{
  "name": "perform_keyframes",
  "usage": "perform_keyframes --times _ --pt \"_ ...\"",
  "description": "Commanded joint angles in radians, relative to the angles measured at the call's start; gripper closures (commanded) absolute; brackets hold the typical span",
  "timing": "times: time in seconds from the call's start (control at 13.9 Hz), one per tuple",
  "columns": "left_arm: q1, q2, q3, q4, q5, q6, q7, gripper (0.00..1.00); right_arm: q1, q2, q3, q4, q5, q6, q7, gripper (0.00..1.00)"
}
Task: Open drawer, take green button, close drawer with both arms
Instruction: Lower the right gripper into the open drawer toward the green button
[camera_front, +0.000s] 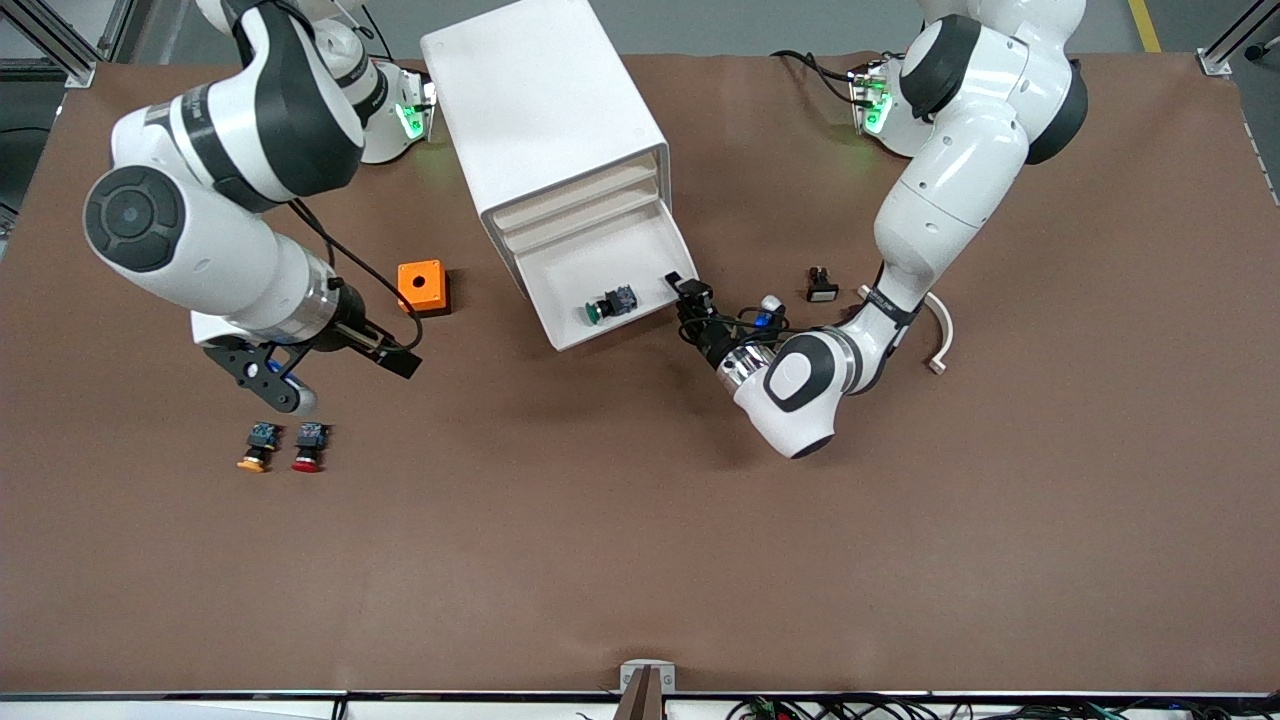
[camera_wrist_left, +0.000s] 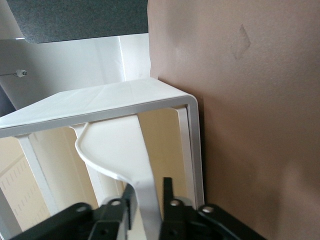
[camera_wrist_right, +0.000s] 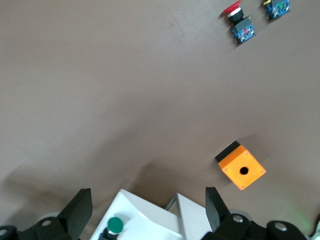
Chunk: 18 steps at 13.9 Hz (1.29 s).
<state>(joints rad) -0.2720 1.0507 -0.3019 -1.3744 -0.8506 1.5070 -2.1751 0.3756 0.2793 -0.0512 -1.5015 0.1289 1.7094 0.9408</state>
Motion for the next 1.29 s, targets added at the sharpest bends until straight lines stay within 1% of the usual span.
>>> perform_keyframes --times 0.0,0.22,0.36,0.43,0.58,0.72,0.79,0.93,1.08,1.22 --pt "0.007 -0.008 0.015 0.021 -0.008 -0.002 0.055 0.00 0.042 -0.009 -0.007 -0.005 0.020 0.044 0.113 0.00" --pt "0.014 -0.009 0.015 0.058 -0.010 -0.002 0.229 0.00 0.115 0.000 -0.007 -0.009 0.020 0.143 0.304 0.00" --pt "0.017 -0.015 0.017 0.078 -0.007 -0.001 0.354 0.00 0.157 0.020 -0.009 -0.023 0.020 0.193 0.387 0.00" --pt "0.019 -0.026 0.030 0.099 -0.001 -0.001 0.444 0.00 0.166 0.027 -0.007 -0.035 0.020 0.222 0.412 0.00" --pt "0.030 -0.034 0.038 0.141 -0.001 -0.002 0.590 0.00 0.206 0.028 -0.009 -0.098 0.017 0.306 0.455 0.00" --pt "0.042 -0.032 0.049 0.178 0.004 -0.001 0.673 0.00 0.241 0.026 -0.009 -0.141 0.015 0.360 0.496 0.00" --pt "0.039 -0.037 0.073 0.182 0.019 -0.001 0.725 0.00 0.253 0.026 -0.009 -0.150 0.014 0.365 0.506 0.00" --pt "0.030 -0.079 0.093 0.182 0.076 -0.001 0.848 0.00 0.267 0.029 -0.009 -0.179 0.008 0.371 0.513 0.00" --pt "0.030 -0.124 0.092 0.182 0.148 0.024 0.943 0.00 0.295 0.028 -0.010 -0.241 0.006 0.424 0.513 0.00" --pt "0.030 -0.176 0.087 0.181 0.224 0.088 1.024 0.00 0.333 0.026 -0.010 -0.296 0.006 0.487 0.521 0.00"
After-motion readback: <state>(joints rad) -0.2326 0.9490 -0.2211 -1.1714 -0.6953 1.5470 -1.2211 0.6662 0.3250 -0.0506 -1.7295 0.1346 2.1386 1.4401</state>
